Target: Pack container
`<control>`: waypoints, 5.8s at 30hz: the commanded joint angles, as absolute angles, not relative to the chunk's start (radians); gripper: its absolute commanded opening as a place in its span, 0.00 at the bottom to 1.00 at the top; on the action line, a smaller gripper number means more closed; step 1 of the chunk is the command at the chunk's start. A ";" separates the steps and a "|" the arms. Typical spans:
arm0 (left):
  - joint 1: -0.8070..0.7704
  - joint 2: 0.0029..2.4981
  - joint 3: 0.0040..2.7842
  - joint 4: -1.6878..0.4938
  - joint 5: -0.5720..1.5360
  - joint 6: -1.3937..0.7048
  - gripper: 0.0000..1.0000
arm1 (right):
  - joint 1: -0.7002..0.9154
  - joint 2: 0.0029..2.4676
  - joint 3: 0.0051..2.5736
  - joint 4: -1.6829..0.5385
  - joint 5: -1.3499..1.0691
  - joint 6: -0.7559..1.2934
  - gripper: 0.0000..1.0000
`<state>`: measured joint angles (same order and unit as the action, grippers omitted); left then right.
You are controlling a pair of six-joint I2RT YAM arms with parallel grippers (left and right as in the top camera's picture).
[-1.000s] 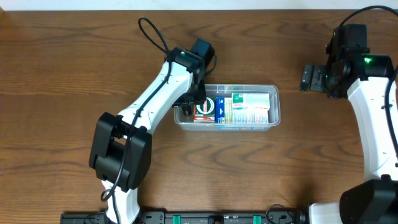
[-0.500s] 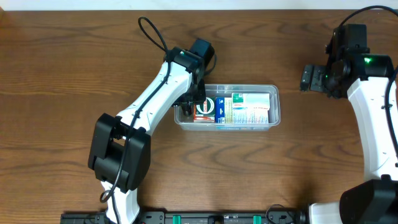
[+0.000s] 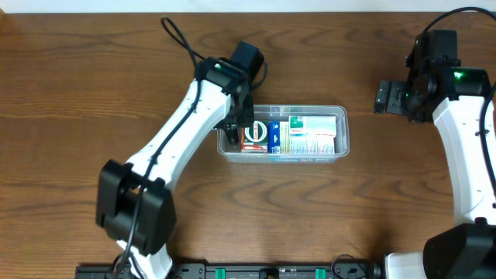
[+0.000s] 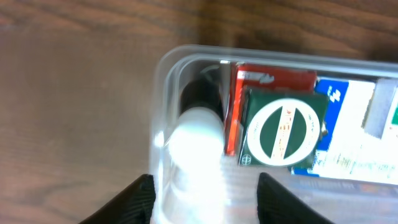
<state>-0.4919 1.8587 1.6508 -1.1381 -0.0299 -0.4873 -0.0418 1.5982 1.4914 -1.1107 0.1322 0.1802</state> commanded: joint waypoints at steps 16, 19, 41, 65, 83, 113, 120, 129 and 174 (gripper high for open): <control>-0.490 1.388 1.686 -1.292 -0.038 -0.393 0.98 | -0.047 1.577 1.507 -1.112 0.146 0.198 0.99; -0.490 1.296 1.686 -1.343 -0.038 -0.393 0.98 | -0.047 1.577 1.507 -1.112 0.146 0.198 0.99; -0.469 0.838 1.504 -1.362 -0.169 -0.435 0.98 | -0.047 1.577 1.507 -1.112 0.146 0.198 0.99; -0.006 0.152 0.374 -0.147 0.322 -0.202 0.98 | -0.047 1.577 1.507 -1.112 0.146 0.198 0.99; 0.011 0.002 0.031 0.123 0.219 0.023 0.98 | -0.047 1.577 1.507 -1.112 0.146 0.197 0.99; 0.030 0.004 0.004 -0.052 0.208 0.041 0.98 | -0.047 1.577 1.507 -1.112 0.146 0.198 0.99; 0.030 0.004 0.004 -0.052 0.208 0.041 0.98 | -0.047 1.577 1.507 -1.112 0.146 0.198 0.99; 0.030 0.004 0.004 -0.052 0.208 0.041 0.98 | -0.036 1.357 1.445 -1.119 0.140 0.198 0.99; 0.030 0.004 0.004 -0.052 0.208 0.041 0.98 | 0.050 0.005 0.016 0.127 -0.068 0.160 0.99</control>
